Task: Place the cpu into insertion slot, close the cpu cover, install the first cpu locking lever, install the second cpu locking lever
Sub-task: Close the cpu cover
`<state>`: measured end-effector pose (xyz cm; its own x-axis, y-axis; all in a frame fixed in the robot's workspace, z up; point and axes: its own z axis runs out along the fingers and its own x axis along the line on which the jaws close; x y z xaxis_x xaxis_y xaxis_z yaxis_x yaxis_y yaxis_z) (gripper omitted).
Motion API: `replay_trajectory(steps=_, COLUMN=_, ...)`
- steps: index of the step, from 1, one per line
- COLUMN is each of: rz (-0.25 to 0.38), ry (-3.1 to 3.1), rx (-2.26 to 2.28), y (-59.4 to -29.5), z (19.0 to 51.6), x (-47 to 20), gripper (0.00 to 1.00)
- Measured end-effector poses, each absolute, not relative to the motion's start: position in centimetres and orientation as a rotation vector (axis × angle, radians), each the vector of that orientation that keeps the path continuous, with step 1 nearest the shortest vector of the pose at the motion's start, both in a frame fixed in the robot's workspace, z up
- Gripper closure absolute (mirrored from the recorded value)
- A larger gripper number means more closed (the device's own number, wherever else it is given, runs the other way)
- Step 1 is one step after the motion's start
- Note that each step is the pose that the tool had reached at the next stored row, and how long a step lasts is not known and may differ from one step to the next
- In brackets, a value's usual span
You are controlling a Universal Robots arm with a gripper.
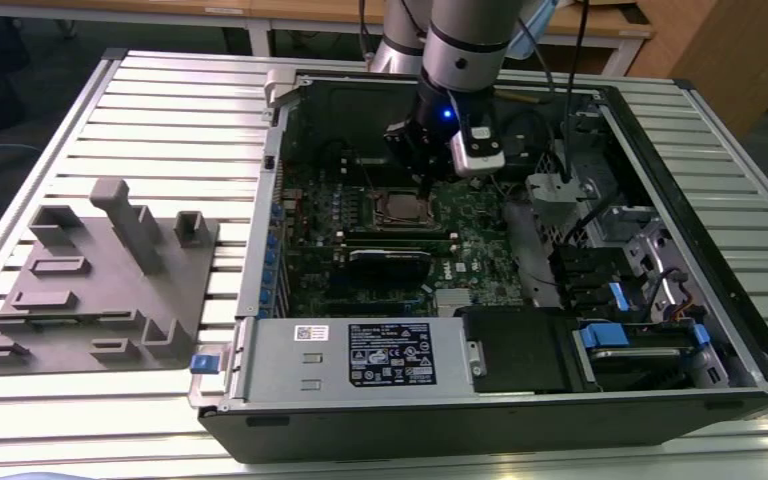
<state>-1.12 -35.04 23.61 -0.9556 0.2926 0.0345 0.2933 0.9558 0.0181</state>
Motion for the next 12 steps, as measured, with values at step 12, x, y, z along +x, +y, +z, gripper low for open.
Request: replay_trajectory(steps=12, rz=-0.047, ry=-3.107, rx=-0.311, y=-35.08, z=23.07, x=-1.15, gripper=0.89)
